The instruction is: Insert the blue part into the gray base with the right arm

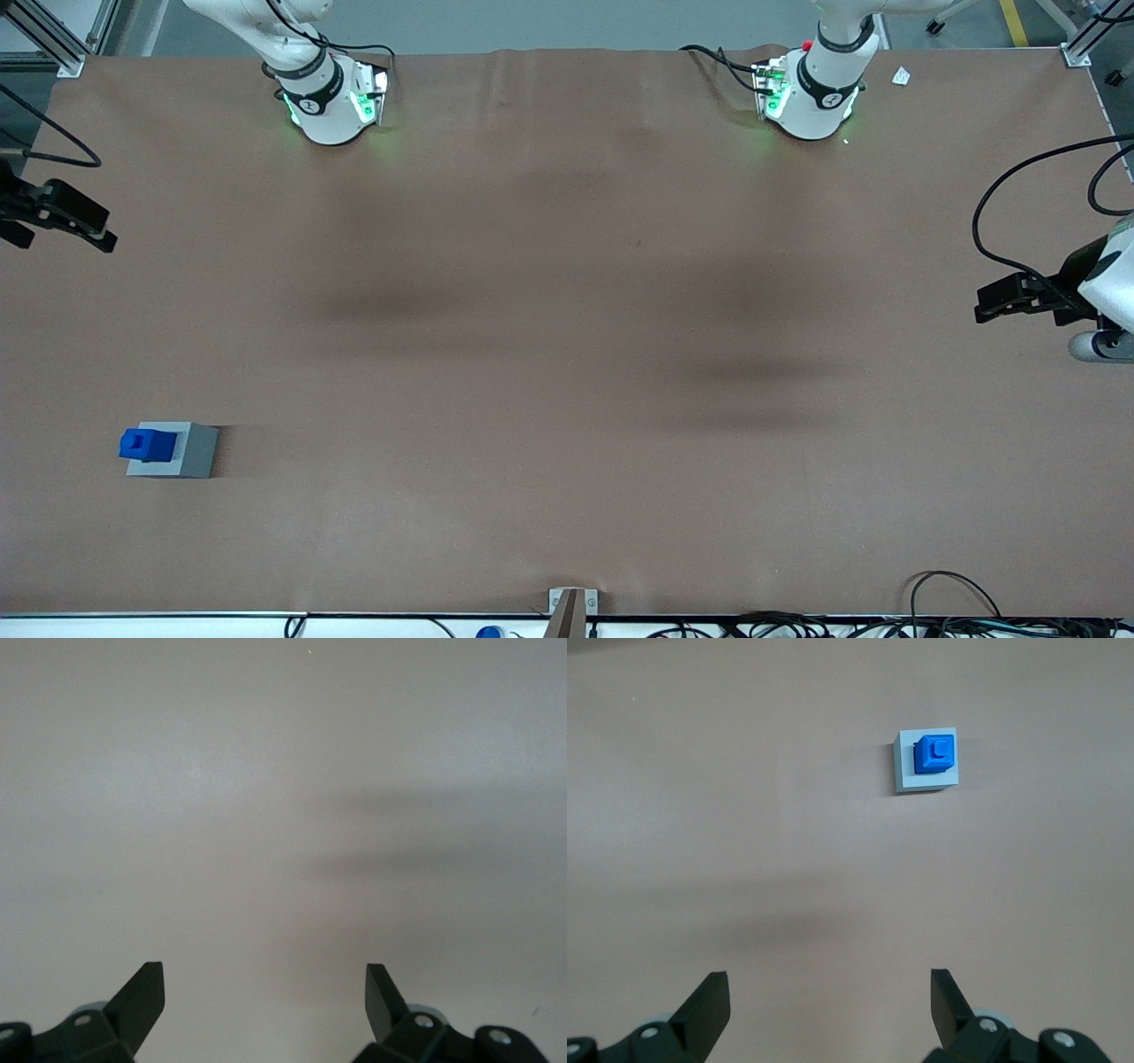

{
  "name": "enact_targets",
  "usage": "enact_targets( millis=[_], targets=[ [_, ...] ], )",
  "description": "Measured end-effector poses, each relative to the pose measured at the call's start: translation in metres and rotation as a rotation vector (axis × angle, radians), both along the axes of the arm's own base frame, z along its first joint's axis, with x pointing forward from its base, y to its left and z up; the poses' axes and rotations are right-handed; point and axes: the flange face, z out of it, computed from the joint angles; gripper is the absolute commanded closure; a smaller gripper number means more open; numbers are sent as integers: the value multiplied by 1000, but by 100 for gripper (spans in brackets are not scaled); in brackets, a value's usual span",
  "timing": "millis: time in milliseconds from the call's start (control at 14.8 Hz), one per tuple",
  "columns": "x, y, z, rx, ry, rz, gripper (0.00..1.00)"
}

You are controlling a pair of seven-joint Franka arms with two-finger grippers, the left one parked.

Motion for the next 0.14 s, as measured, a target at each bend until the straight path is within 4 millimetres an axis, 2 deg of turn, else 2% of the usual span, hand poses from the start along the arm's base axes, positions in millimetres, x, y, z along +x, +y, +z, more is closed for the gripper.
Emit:
enact_targets(
  millis=[135],
  targets=[
    [-1,-3,6,0,-5,-6,0]
  ],
)
